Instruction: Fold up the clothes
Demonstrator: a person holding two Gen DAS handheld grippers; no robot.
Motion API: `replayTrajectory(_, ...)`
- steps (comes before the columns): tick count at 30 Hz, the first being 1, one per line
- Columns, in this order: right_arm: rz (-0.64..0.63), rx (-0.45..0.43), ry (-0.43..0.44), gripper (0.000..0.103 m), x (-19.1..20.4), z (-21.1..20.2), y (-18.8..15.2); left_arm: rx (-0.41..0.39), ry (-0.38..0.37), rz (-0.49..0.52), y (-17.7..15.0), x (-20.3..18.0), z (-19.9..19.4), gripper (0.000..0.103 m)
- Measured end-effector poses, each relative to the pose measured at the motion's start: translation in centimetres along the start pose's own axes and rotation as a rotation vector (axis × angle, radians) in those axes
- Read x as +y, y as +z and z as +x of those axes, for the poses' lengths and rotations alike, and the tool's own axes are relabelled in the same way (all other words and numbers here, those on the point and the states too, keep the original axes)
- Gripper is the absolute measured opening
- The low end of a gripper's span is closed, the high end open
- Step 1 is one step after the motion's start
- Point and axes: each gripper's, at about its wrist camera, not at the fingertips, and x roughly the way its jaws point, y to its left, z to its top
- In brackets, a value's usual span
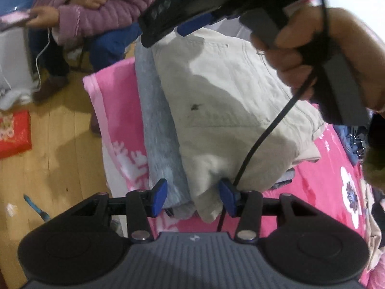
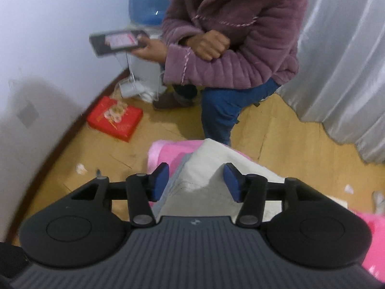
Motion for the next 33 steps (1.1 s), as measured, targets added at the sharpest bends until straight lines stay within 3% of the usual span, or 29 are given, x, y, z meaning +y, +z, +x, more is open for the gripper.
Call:
replayTrajectory(3,-0.107,0.034,-0.070,0.049,1.5,1.1,-0.4,0.006,-0.002,0.006,-0.4,-0.5,0.0,0.044)
replayTrajectory(7,-0.093,0.048,-0.106,0.033,1.5,0.7,-0.4,-0.011,0.013,0.030,-0.6,-1.3,0.0,0.040)
replayTrajectory(11,0.086,0.018,-0.066,0.020,-0.5,-0.3,-0.6,-0.017,0.008,0.015,-0.7,-1.4,-0.1,0.036)
replayTrajectory(15,0.226,-0.059,-0.022,0.017,-1.9,-1.9,-1.7,-0.017,-0.001,0.015,-0.6,-1.4,-0.3,0.031)
replayTrajectory(19,0.275,-0.121,0.017,0.015,-2.1,-2.0,-2.2,-0.018,-0.009,0.014,-0.4,-1.4,-0.6,0.030)
replayTrajectory(23,0.234,-0.136,0.065,0.010,-0.9,0.0,-1.6,-0.006,0.002,0.016,-0.7,-0.9,-0.2,0.031)
replayTrajectory(27,0.199,-0.163,0.128,0.010,0.1,0.5,-1.2,0.002,0.016,0.021,-0.7,-0.4,-0.5,0.041)
replayTrajectory(31,0.314,-0.287,0.176,0.012,-2.9,-4.7,-1.9,-0.042,0.054,0.017,-0.4,0.8,-2.3,0.040)
replayTrajectory(33,0.373,-0.311,0.132,0.012,-5.3,-7.3,-3.4,-0.087,0.073,0.003,0.5,1.7,-3.3,0.039)
